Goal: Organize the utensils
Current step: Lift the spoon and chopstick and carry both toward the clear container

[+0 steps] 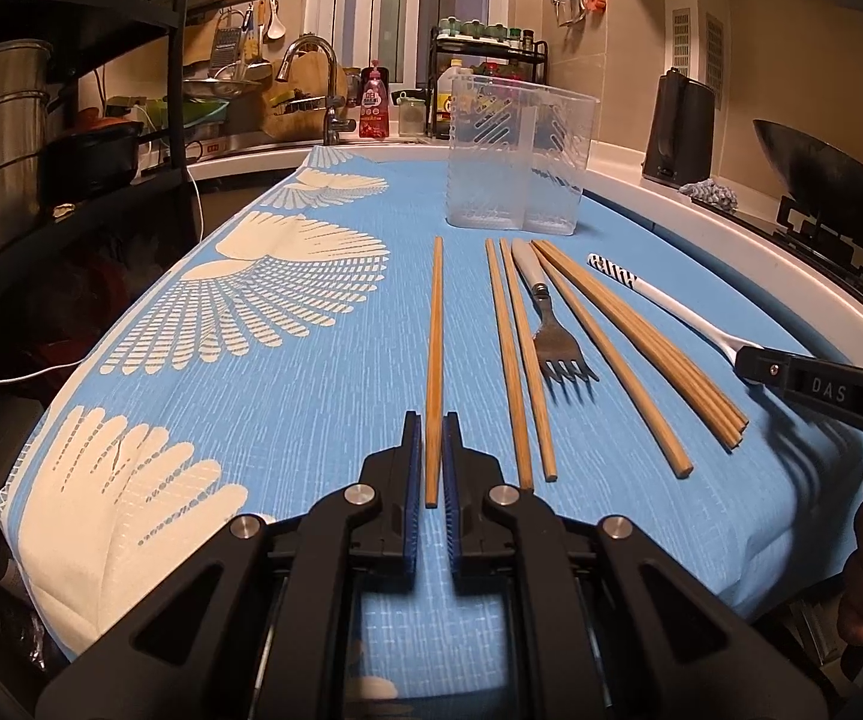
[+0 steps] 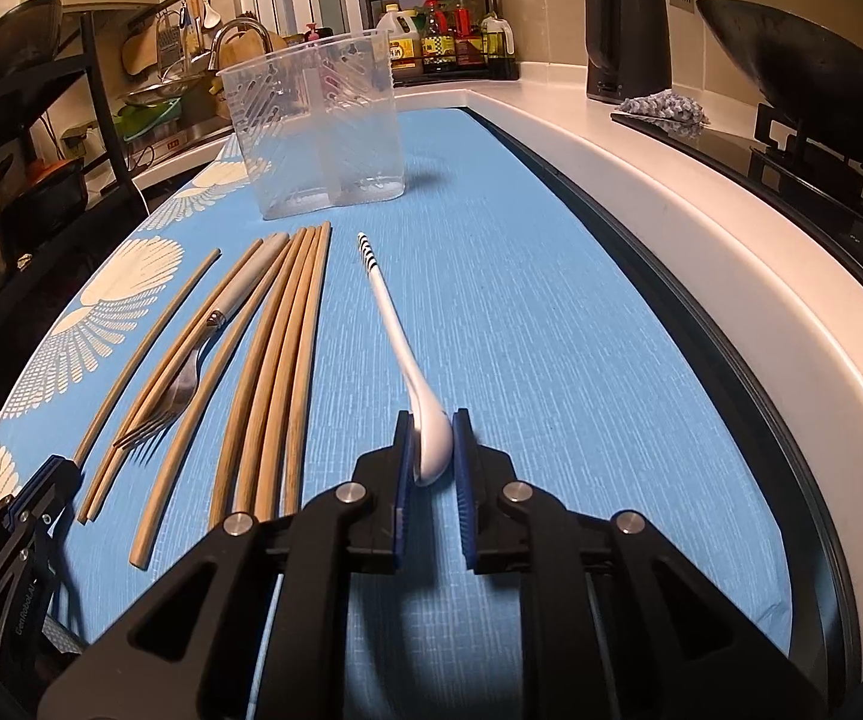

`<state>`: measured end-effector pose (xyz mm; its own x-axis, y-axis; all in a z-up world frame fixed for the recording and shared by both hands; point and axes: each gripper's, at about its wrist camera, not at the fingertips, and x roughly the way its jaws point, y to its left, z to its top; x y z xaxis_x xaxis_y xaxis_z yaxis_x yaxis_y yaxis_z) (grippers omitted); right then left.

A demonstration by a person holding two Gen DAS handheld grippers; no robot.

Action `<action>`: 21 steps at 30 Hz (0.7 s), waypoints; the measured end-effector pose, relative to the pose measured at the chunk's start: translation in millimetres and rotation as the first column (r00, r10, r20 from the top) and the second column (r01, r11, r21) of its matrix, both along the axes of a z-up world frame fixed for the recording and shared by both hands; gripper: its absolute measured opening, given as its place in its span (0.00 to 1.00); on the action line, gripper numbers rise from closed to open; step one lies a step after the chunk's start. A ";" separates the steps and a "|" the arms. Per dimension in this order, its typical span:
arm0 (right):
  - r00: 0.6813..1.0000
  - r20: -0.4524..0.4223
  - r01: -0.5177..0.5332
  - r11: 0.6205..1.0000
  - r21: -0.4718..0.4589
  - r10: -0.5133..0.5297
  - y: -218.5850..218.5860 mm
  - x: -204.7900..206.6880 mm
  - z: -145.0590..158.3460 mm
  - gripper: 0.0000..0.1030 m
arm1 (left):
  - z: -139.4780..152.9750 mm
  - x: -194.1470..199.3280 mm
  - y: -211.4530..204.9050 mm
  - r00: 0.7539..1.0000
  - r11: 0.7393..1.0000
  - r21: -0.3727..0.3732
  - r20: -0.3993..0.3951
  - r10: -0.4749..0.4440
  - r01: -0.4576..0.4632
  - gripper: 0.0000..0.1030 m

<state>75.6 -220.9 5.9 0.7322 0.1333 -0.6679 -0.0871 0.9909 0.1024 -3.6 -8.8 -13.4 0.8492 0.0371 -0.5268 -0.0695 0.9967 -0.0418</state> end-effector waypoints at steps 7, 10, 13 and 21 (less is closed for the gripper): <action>1.000 0.005 0.008 1.000 -0.001 -0.008 -1.1 -1.7 -0.7 0.13 | -0.8 -1.8 -2.6 1.000 1.000 0.028 0.009 0.002 -0.003 0.07; 1.000 0.002 0.009 1.000 0.001 -0.009 -1.6 -2.2 0.0 0.12 | -0.5 -2.1 -1.0 1.000 1.000 0.021 0.008 0.000 0.000 0.07; 1.000 0.006 0.012 1.000 -0.006 -0.012 -0.8 -3.2 -0.2 0.12 | -0.2 -2.0 -0.4 1.000 1.000 0.022 0.007 -0.002 0.001 0.07; 1.000 0.021 0.011 1.000 -0.023 -0.010 2.5 -6.3 8.2 0.11 | 6.6 -1.9 1.6 1.000 1.000 0.017 0.019 0.006 -0.006 0.05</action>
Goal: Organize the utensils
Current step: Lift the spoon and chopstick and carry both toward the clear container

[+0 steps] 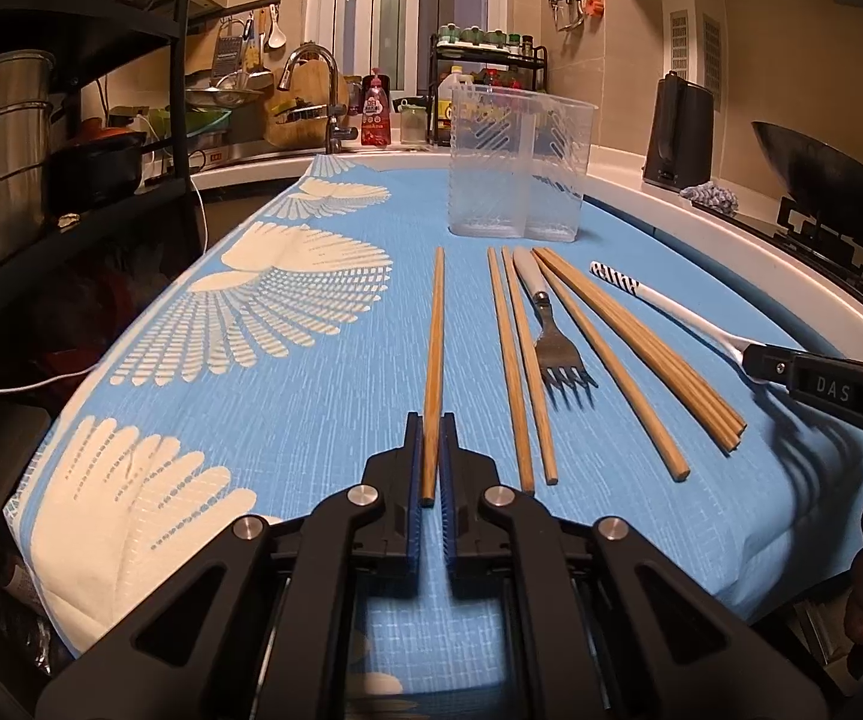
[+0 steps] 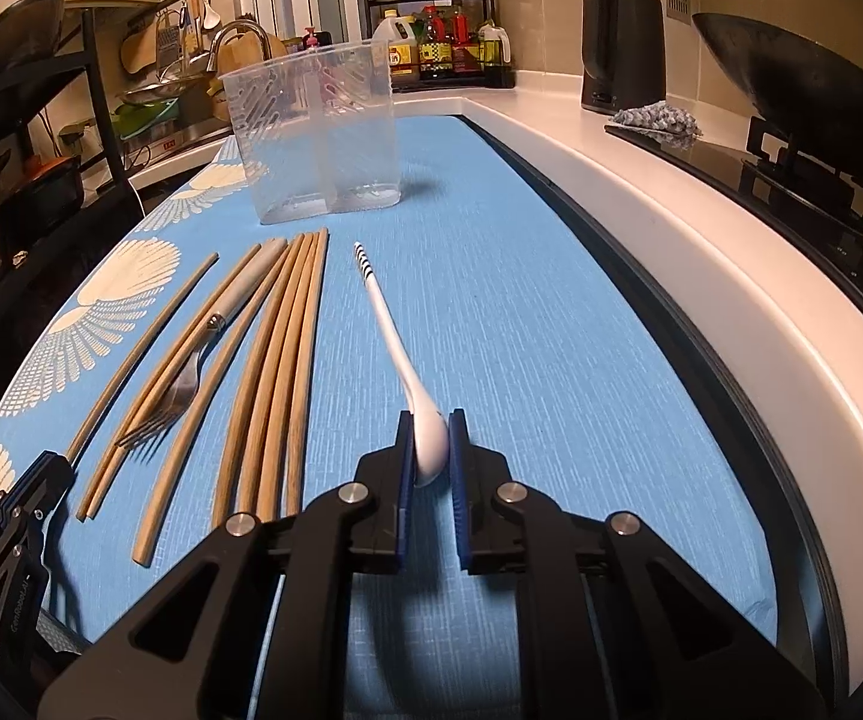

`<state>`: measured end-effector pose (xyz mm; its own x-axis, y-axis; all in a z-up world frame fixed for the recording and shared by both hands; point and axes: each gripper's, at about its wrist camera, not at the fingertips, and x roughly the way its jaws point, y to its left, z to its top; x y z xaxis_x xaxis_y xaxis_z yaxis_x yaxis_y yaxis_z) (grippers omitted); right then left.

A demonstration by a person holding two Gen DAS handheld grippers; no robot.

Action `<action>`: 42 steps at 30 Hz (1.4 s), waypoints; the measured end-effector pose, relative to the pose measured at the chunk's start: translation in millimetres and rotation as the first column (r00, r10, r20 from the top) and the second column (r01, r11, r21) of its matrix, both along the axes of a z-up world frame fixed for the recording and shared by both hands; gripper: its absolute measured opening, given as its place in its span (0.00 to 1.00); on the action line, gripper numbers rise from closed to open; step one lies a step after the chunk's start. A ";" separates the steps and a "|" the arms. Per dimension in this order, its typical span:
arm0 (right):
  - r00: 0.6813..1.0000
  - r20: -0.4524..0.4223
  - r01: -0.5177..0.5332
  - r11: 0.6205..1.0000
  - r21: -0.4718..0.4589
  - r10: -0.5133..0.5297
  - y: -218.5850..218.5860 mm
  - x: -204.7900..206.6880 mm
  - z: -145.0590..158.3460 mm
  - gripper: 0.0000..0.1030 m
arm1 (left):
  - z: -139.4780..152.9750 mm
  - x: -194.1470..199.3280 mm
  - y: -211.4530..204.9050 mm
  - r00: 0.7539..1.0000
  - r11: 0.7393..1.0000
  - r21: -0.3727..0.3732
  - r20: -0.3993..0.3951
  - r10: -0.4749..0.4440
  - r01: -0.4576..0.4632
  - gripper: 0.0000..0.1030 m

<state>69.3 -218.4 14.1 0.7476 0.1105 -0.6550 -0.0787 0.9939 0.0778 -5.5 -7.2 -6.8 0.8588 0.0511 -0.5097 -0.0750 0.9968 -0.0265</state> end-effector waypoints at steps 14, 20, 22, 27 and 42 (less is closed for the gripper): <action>0.996 0.087 0.014 0.999 -0.039 -0.011 -8.9 -6.4 41.4 0.11 | 39.6 -11.0 0.4 0.994 1.000 0.007 0.106 -0.013 0.013 0.05; 0.993 0.119 0.009 0.999 -0.052 -0.002 -11.0 -4.4 57.2 0.11 | 63.5 -7.4 4.5 0.990 1.000 -0.005 0.140 -0.023 0.024 0.05; 0.992 0.128 0.004 0.998 -0.057 0.004 -10.5 -2.4 62.7 0.11 | 71.0 -5.8 5.8 0.988 1.000 -0.008 0.152 -0.025 0.027 0.05; 0.990 0.137 -0.009 0.998 -0.069 0.019 -6.6 4.6 75.9 0.11 | 89.1 4.1 8.8 0.984 0.999 -0.006 0.174 -0.031 0.032 0.05; 0.989 0.127 -0.061 0.992 -0.108 0.075 0.8 41.7 119.0 0.11 | 151.5 70.2 26.3 0.978 0.985 -0.039 0.131 -0.162 0.168 0.05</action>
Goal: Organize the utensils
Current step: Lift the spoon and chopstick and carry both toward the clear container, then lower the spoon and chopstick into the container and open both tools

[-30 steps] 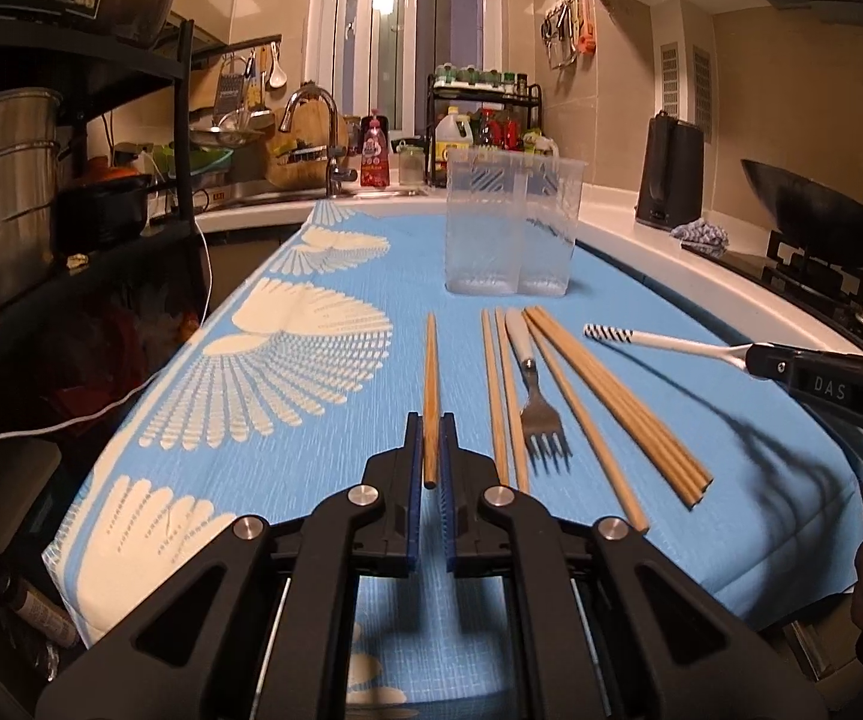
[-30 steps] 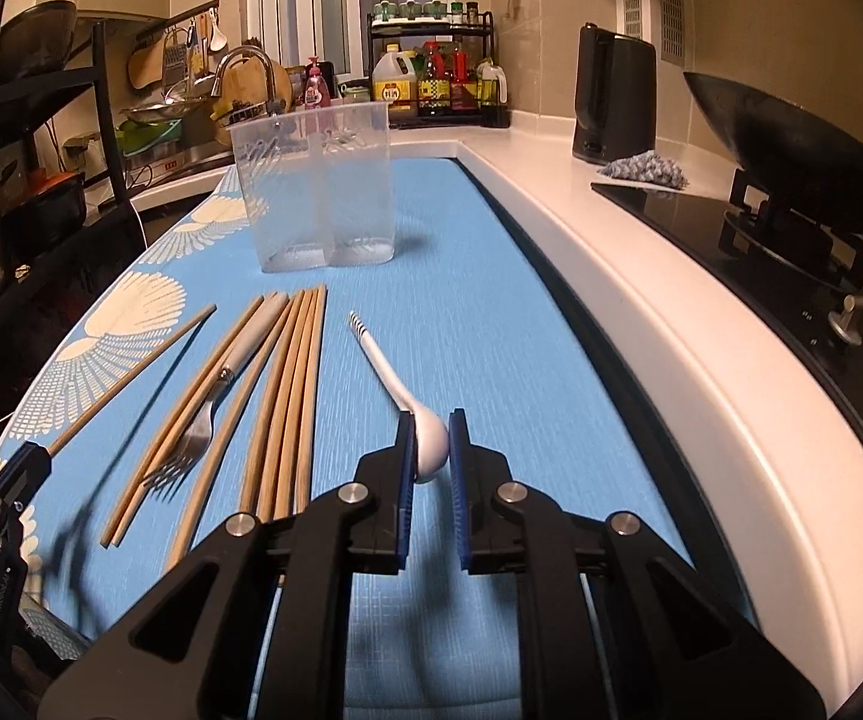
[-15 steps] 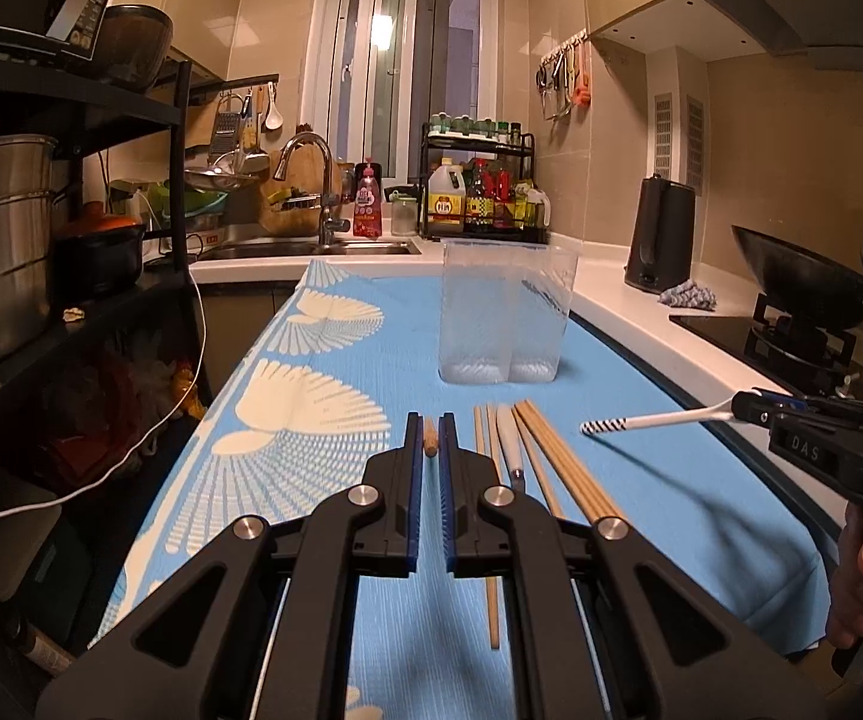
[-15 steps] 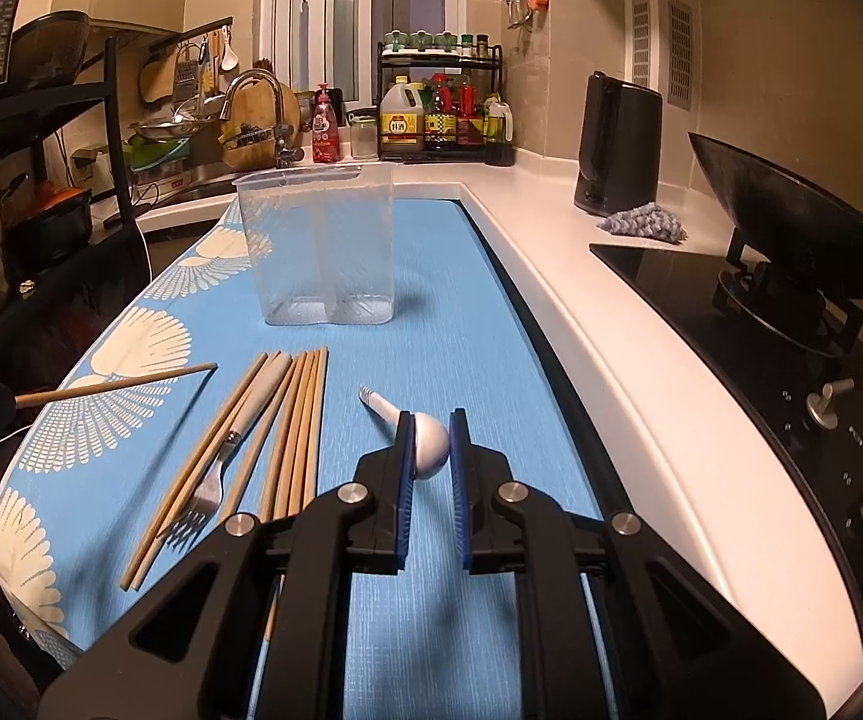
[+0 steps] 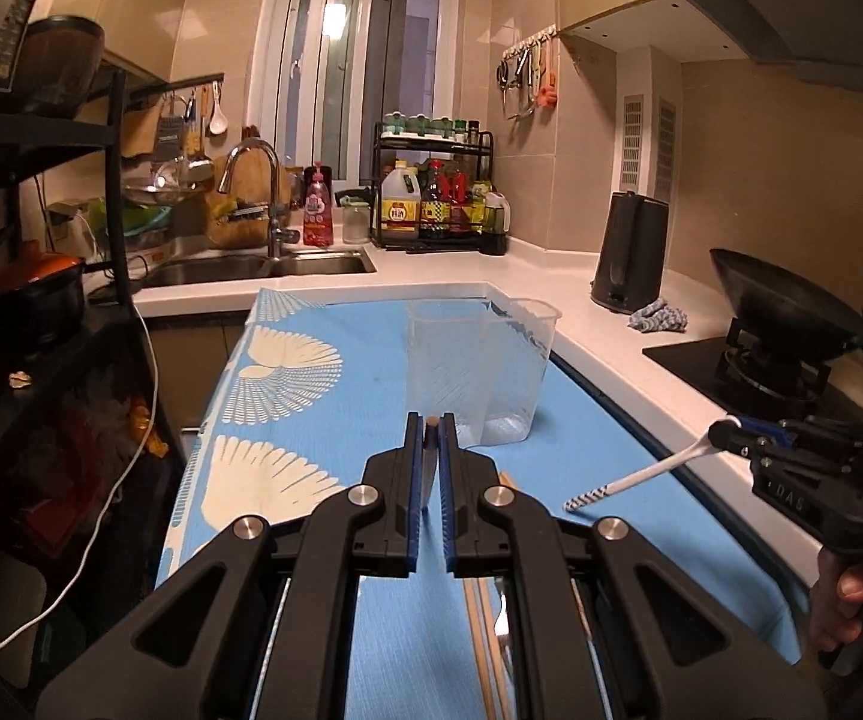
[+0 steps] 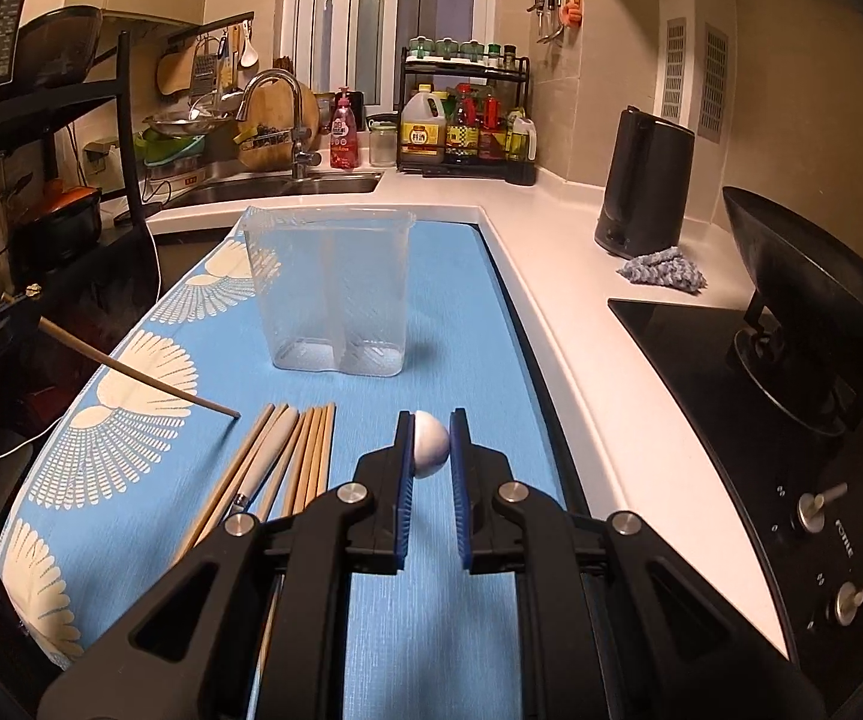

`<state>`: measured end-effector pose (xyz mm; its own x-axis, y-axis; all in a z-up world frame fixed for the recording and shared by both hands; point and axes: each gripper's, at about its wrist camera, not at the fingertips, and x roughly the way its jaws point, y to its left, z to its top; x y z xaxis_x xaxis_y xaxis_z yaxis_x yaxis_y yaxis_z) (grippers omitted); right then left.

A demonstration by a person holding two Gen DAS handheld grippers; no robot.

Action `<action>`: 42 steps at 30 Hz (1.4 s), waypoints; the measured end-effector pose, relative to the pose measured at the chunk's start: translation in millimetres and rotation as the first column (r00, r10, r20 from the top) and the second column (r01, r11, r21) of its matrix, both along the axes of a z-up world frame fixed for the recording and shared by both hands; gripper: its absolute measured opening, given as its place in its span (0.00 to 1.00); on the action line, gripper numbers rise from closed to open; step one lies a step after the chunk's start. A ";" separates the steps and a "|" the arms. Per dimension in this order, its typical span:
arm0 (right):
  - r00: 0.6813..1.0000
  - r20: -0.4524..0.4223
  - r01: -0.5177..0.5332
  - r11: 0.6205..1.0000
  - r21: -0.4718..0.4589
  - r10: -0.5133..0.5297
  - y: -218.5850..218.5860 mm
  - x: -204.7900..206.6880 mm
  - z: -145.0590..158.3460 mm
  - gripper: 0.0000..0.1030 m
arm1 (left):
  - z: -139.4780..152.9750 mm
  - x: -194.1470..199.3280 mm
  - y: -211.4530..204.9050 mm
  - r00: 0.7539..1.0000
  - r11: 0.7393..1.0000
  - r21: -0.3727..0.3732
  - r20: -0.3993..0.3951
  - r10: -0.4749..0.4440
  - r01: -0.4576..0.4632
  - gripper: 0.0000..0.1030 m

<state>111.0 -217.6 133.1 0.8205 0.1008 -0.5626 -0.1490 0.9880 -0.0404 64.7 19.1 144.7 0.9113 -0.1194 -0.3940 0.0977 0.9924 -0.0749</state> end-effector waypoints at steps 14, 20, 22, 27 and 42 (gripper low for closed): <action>0.997 -0.036 -0.064 0.997 -0.042 0.063 15.0 42.7 40.6 0.12 | 45.8 66.2 9.0 0.984 0.995 -0.069 -0.159 -0.083 0.073 0.05; 0.995 -0.047 -0.087 0.996 -0.020 0.086 17.6 63.1 75.9 0.12 | 74.7 84.9 5.9 0.979 0.994 -0.059 -0.177 -0.102 0.093 0.05; 0.994 -0.039 -0.105 0.994 -0.030 0.103 21.1 70.6 94.3 0.11 | 89.5 92.2 6.4 0.980 0.993 -0.063 -0.166 -0.105 0.095 0.05; 0.991 0.001 -0.133 0.991 0.009 0.133 24.5 88.1 147.8 0.12 | 132.4 113.9 7.7 0.985 0.989 -0.088 -0.115 -0.125 0.116 0.05; 0.994 0.001 -0.110 0.994 -0.030 0.110 52.0 181.3 150.3 0.12 | 137.9 210.9 8.5 0.993 0.989 -0.132 -0.082 -0.083 0.072 0.05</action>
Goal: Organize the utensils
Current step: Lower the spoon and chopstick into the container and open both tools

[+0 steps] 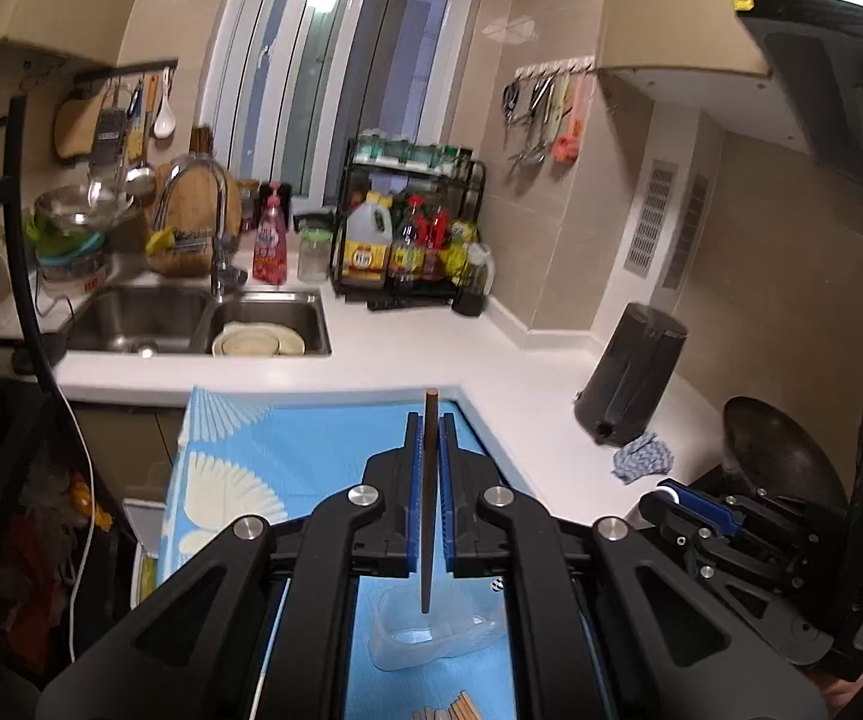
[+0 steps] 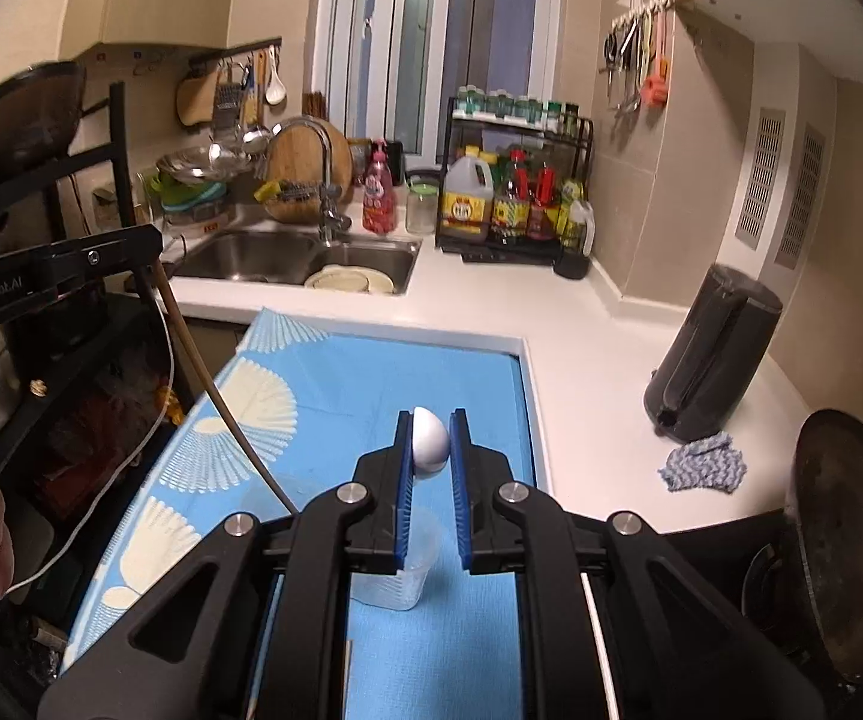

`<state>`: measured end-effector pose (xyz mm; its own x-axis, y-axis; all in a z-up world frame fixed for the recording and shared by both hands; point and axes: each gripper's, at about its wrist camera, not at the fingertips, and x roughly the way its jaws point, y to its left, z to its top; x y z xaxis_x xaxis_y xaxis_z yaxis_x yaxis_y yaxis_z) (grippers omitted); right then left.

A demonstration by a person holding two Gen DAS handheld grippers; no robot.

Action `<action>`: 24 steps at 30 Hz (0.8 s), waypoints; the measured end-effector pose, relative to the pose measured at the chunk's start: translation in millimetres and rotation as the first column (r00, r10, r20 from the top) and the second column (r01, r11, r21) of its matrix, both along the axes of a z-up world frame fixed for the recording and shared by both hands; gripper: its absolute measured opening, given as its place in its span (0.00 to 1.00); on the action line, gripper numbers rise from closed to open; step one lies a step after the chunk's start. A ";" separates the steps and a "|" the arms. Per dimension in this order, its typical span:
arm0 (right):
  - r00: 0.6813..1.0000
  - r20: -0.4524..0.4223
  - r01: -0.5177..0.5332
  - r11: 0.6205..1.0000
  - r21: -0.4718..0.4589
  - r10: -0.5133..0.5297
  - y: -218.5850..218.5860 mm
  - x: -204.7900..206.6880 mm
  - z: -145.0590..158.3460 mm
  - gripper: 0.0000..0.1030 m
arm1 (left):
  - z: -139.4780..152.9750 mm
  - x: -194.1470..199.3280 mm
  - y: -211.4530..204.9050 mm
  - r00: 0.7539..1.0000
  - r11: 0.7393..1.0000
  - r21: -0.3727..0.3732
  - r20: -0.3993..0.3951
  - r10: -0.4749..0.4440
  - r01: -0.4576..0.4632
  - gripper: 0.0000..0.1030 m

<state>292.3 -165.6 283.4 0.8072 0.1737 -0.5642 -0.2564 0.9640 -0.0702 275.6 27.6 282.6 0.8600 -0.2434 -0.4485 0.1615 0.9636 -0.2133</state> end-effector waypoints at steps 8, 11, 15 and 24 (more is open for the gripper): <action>0.994 -0.108 -0.004 1.000 -0.001 0.004 4.5 27.0 -69.7 0.12 | -70.8 23.0 -13.8 0.993 0.999 0.021 -0.114 -0.026 0.028 0.05; 0.991 -0.133 -0.010 1.000 -0.015 0.008 9.1 29.3 -84.4 0.12 | -87.5 25.0 -18.0 0.989 0.998 0.046 -0.142 -0.029 0.036 0.05; 0.989 -0.145 0.002 0.999 -0.040 -0.008 8.3 27.5 -94.2 0.17 | -94.6 24.6 -16.5 0.987 0.998 0.054 -0.161 -0.022 0.032 0.05; 0.995 -0.078 0.057 0.998 -0.012 -0.058 -13.0 2.7 -69.1 0.37 | -65.7 3.4 -11.7 0.996 0.994 0.104 -0.075 0.047 -0.039 0.48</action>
